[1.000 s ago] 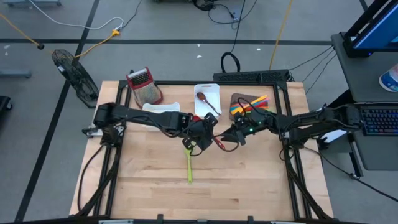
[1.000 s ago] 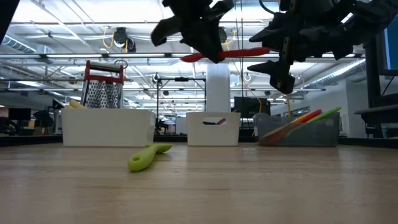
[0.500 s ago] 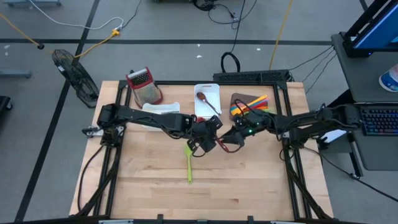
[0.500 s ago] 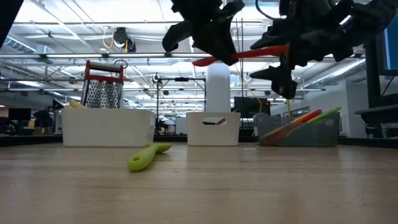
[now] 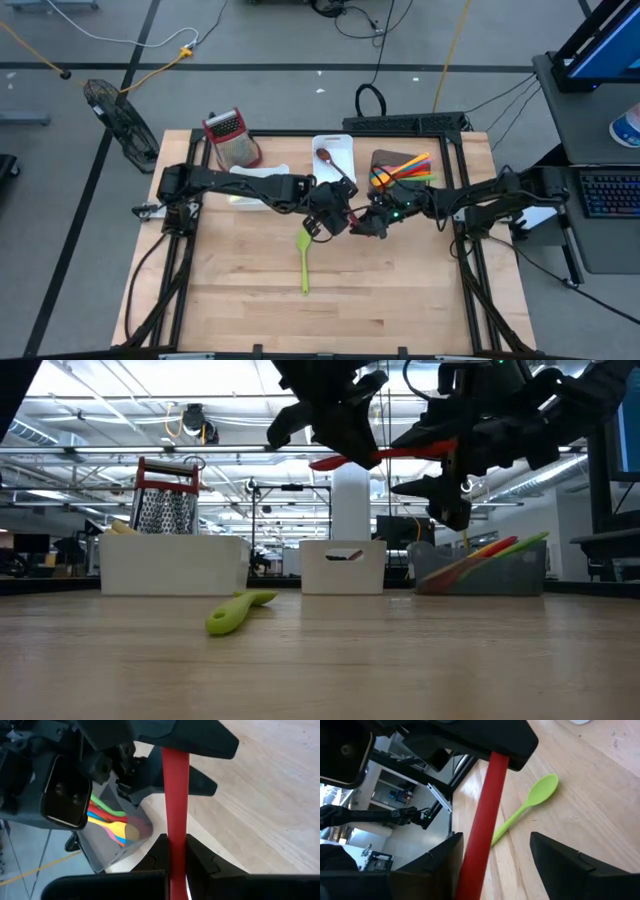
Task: Pick & Place Kitchen Items
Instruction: Put the red serving spoon into the right white bin
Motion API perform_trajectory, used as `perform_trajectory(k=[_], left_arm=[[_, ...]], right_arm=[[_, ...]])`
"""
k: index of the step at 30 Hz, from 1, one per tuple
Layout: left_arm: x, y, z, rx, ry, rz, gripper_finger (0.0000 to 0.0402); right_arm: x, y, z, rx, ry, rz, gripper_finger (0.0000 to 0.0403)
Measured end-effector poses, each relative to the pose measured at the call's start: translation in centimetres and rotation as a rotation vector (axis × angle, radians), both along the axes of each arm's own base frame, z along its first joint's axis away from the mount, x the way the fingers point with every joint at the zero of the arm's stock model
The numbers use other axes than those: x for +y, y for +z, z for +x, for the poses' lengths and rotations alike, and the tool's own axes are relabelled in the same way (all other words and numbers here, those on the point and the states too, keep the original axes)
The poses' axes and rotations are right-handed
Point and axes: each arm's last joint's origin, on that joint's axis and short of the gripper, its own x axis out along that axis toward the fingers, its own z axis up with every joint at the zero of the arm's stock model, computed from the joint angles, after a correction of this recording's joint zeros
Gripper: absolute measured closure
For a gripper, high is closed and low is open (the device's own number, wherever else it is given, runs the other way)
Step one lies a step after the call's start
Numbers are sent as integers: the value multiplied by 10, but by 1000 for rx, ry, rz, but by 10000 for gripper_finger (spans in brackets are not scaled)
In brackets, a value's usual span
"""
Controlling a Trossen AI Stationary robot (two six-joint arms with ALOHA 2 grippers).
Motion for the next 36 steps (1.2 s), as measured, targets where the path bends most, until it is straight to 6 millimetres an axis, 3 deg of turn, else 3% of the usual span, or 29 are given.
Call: perform_trajectory(k=[8, 18, 31, 36], left_arm=[[-4, -5, -7, 90, -11, 3, 383], [-5, -3, -4, 59, -29, -16, 383], [-3, -3, -4, 52, -8, -29, 383], [-7, -3, -6, 60, 16, -56, 383]], right_arm=[[0, 0, 0, -1, -1, 9, 209], [-1, 1, 0, -13, -4, 6, 244], [1, 2, 1, -25, -1, 13, 355], [2, 2, 1, -25, 4, 12, 365]])
